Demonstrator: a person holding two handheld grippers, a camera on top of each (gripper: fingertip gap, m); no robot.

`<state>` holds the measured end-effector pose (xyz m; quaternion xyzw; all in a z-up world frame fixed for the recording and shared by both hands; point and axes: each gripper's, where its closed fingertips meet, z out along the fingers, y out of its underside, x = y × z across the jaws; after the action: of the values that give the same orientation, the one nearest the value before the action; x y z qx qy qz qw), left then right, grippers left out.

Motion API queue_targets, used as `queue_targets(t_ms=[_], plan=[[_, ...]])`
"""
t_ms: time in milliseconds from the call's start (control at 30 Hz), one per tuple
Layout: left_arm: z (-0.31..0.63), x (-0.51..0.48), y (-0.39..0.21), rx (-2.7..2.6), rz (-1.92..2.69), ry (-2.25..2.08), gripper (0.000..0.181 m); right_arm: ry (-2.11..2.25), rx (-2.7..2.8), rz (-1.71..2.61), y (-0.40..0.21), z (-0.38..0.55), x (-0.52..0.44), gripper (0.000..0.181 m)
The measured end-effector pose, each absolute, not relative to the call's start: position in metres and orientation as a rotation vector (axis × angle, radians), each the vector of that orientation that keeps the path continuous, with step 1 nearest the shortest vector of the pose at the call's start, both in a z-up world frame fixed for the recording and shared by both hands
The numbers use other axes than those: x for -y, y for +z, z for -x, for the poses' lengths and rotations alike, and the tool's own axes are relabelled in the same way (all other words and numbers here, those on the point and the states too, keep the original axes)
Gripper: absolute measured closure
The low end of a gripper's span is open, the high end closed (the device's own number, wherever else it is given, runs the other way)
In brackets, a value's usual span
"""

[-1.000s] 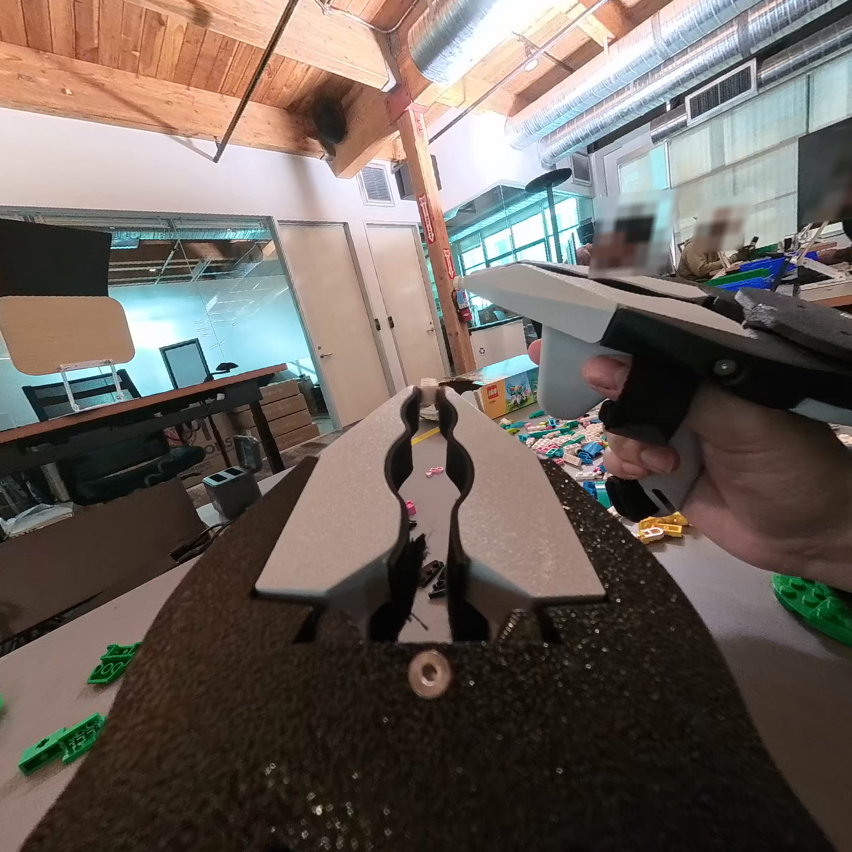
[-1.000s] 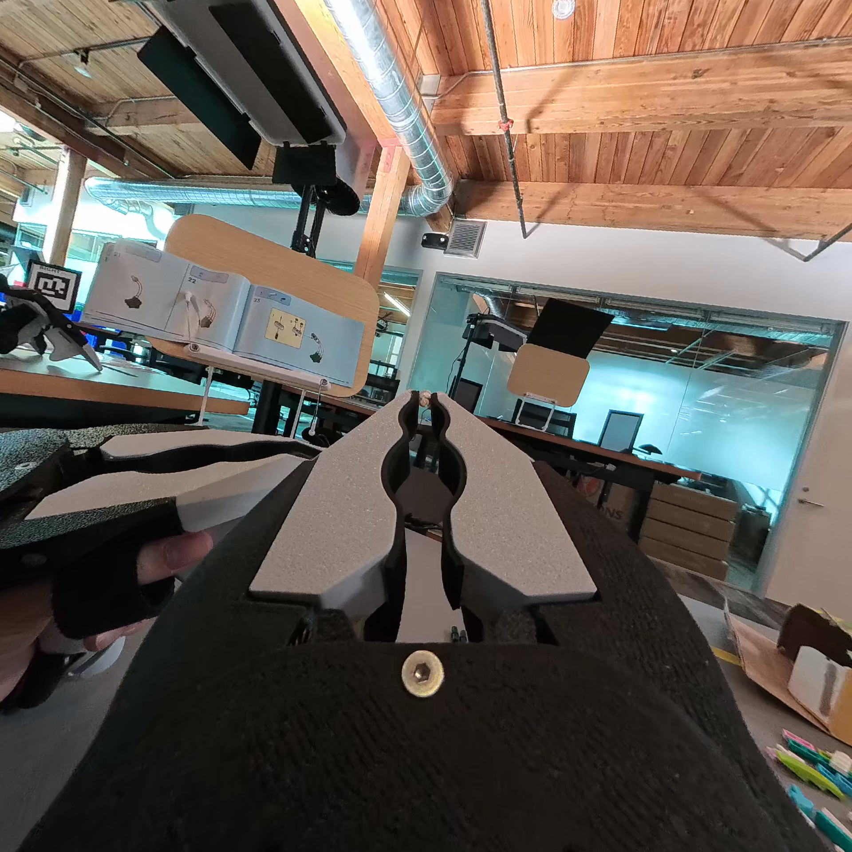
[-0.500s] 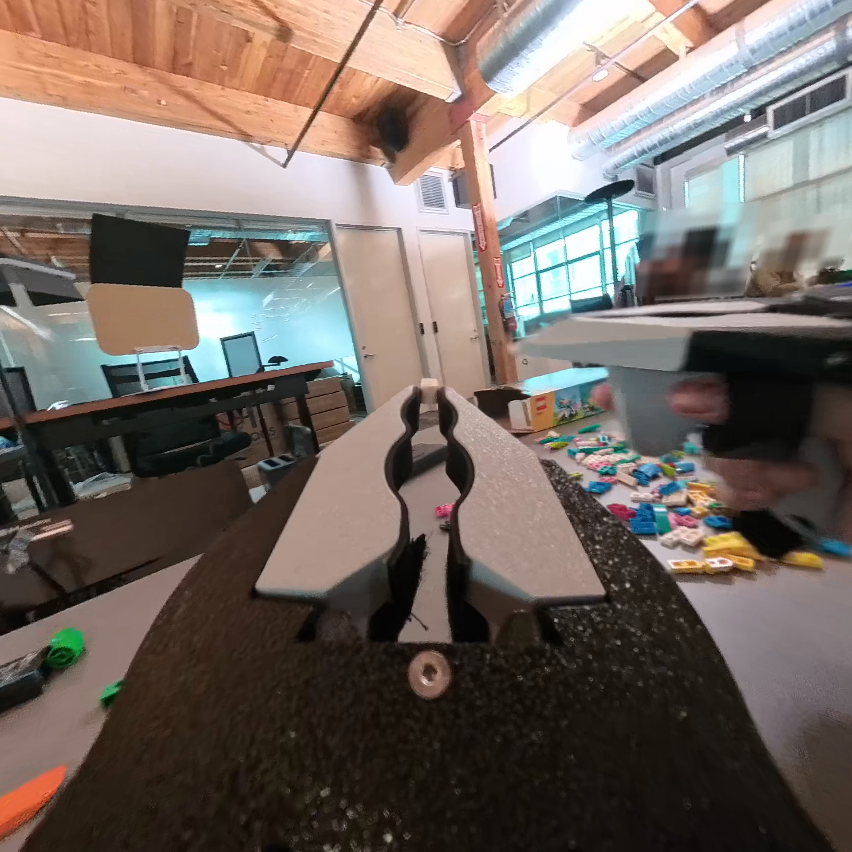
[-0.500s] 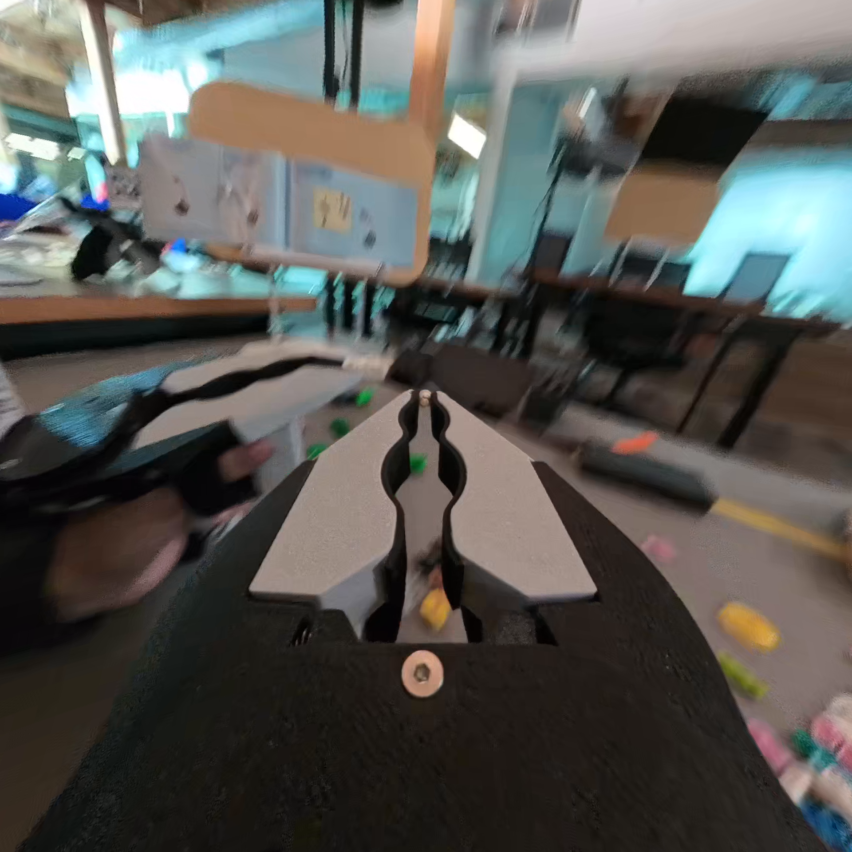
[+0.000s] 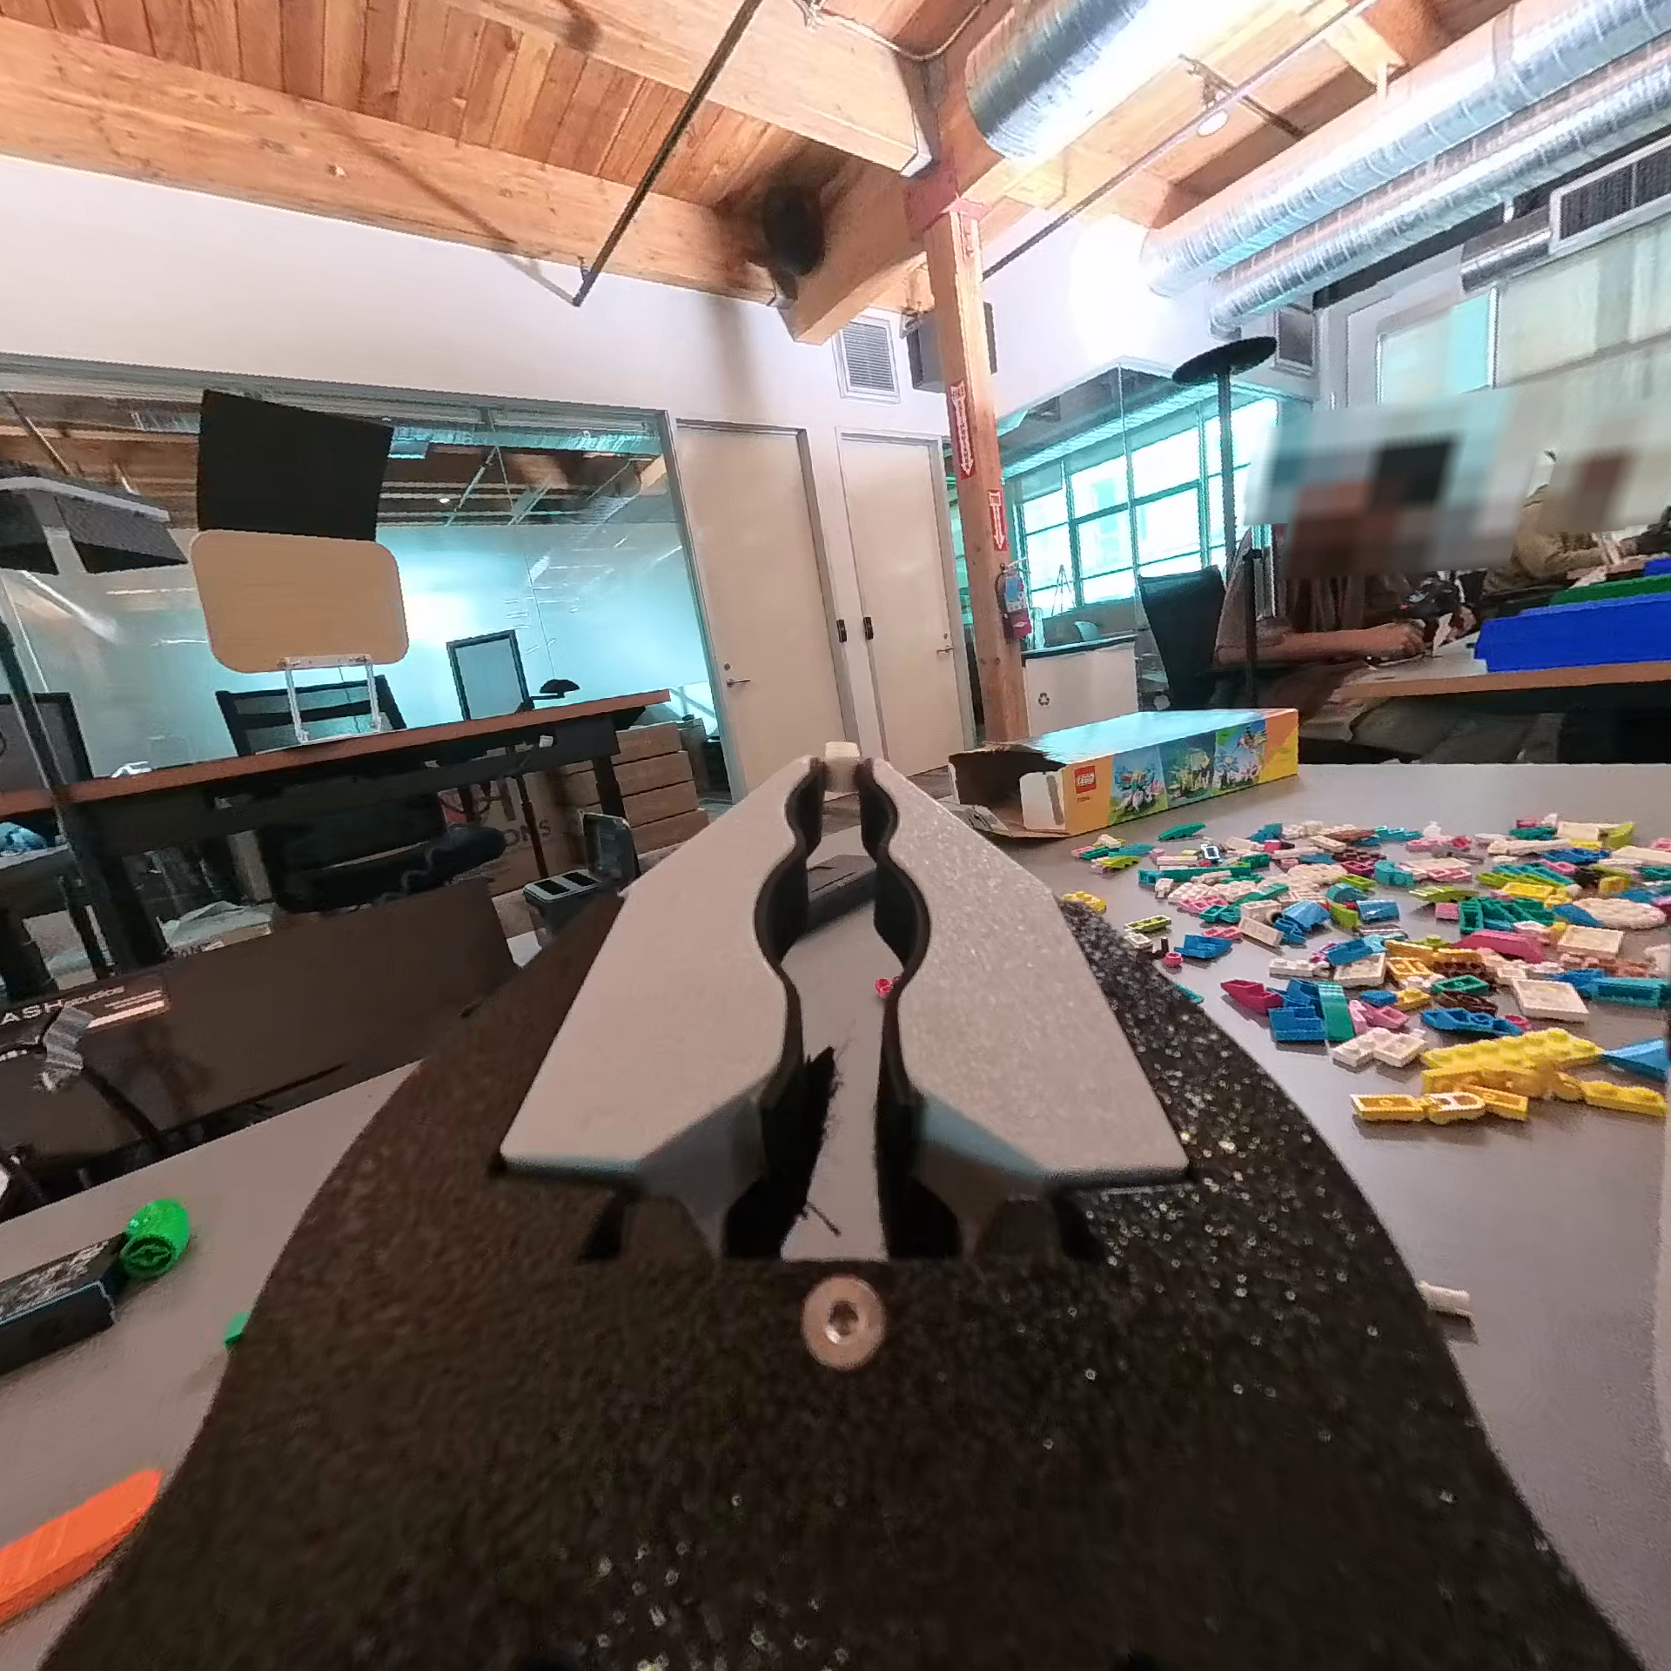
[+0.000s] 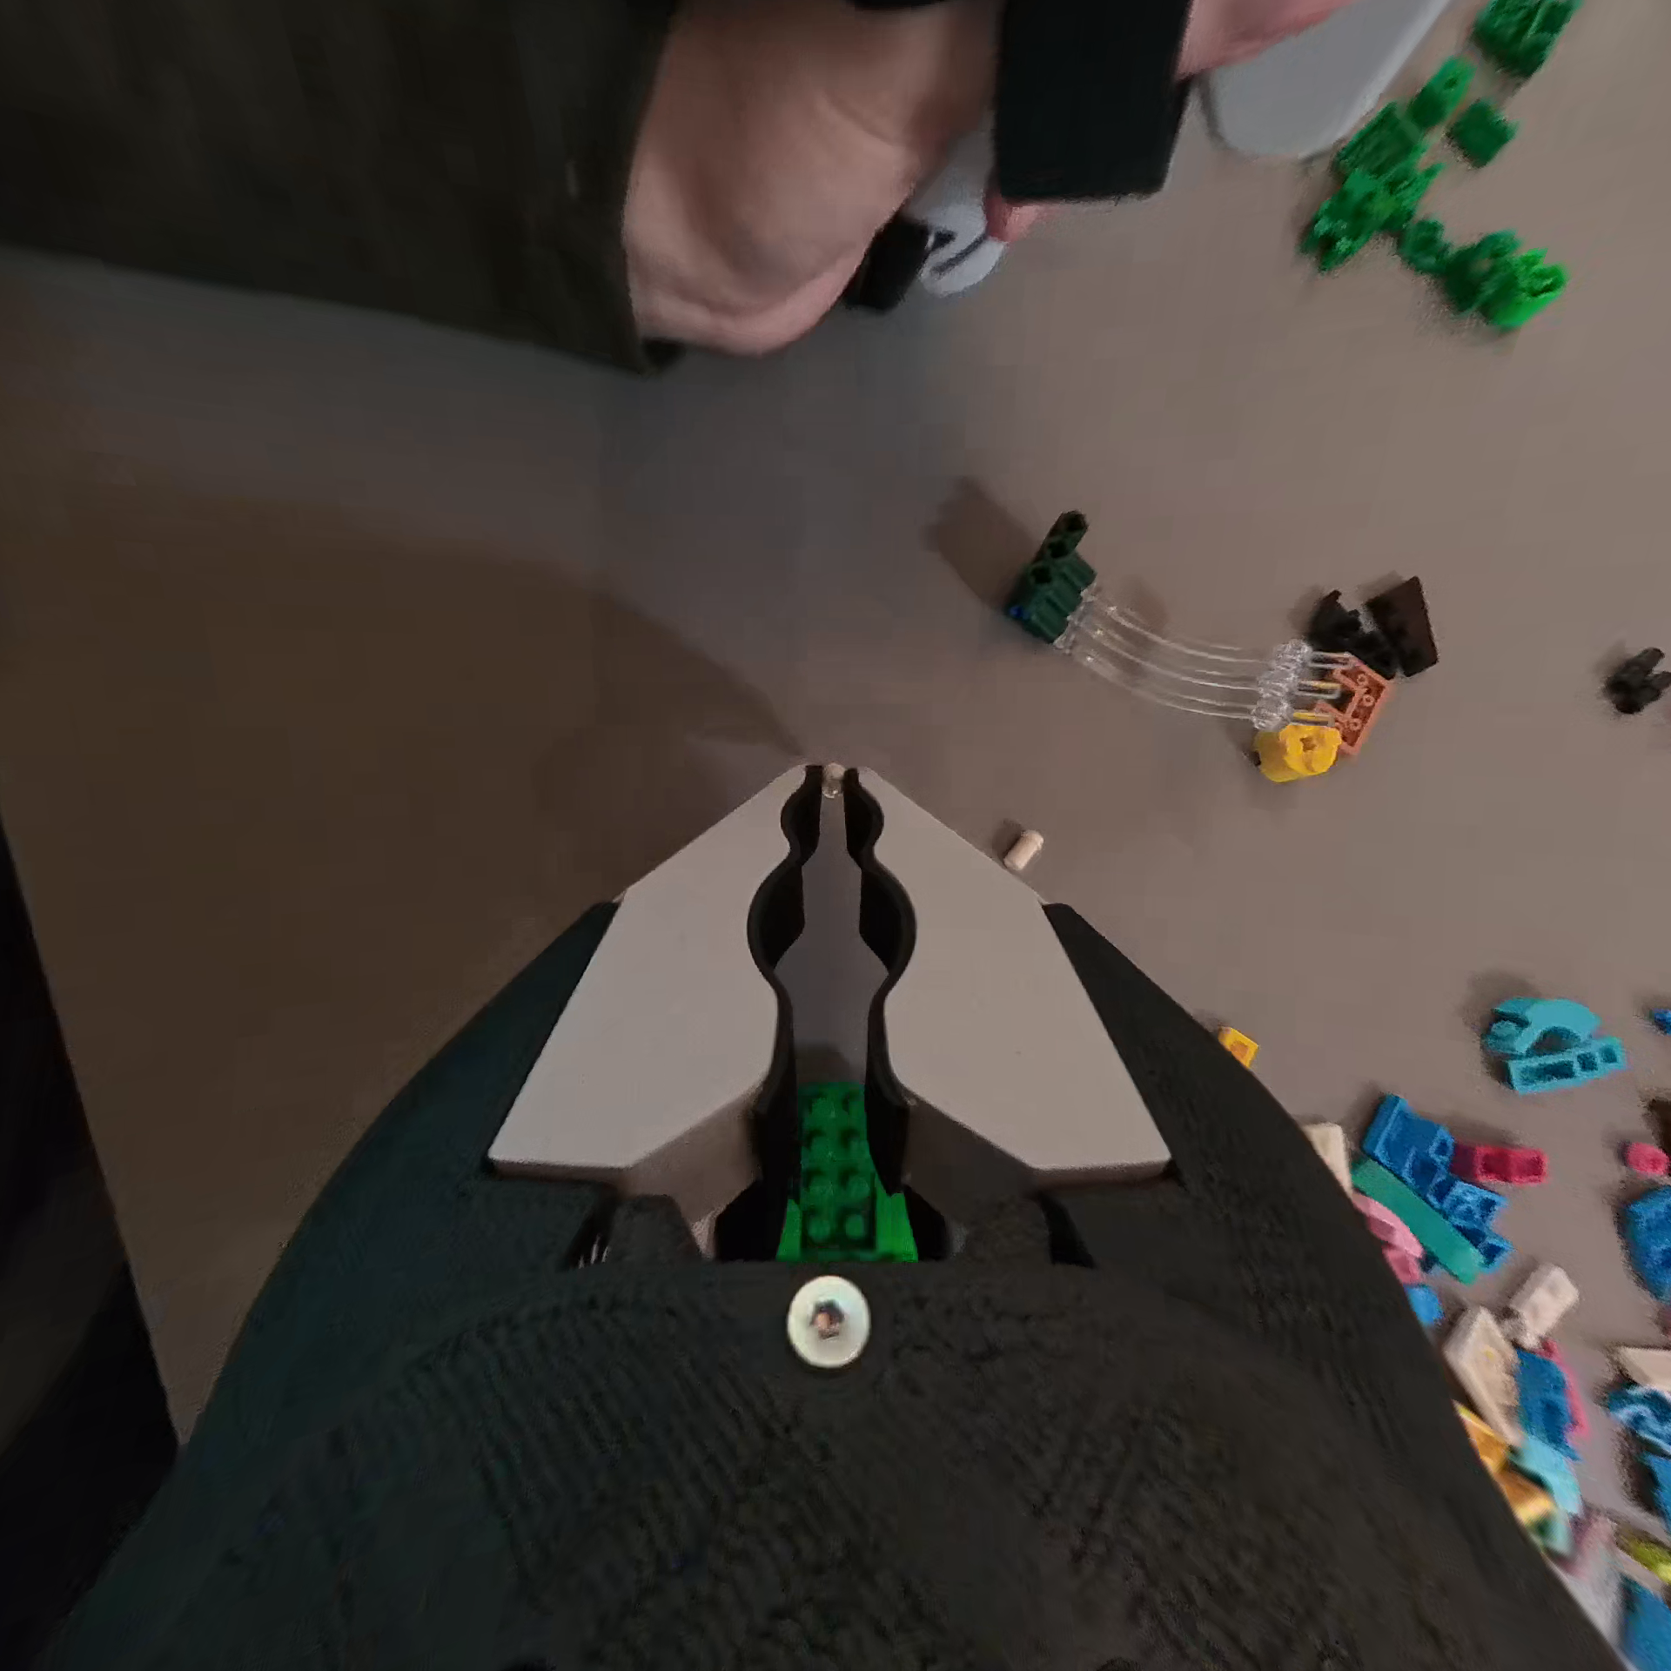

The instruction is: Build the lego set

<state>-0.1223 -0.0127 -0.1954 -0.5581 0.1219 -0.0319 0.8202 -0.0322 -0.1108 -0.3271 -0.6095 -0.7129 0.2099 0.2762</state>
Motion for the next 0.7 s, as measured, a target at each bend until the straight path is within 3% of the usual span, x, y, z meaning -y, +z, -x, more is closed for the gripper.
queue_targets(t_ms=[267,400,700], plan=[[0.12,0.013,-0.195,-0.263,1.186,-0.083,0.176,0.391,2.135,1.645,-0.339,0.015,0.105,0.177],[0.12,0.013,-0.194,-0.254,1.185,-0.101,0.176,0.353,2.209,1.693,-0.334,0.009,0.105,0.163],[0.109,0.021,-0.195,-0.268,1.186,-0.147,0.176,0.175,2.381,1.676,-0.329,0.019,0.103,0.169]])
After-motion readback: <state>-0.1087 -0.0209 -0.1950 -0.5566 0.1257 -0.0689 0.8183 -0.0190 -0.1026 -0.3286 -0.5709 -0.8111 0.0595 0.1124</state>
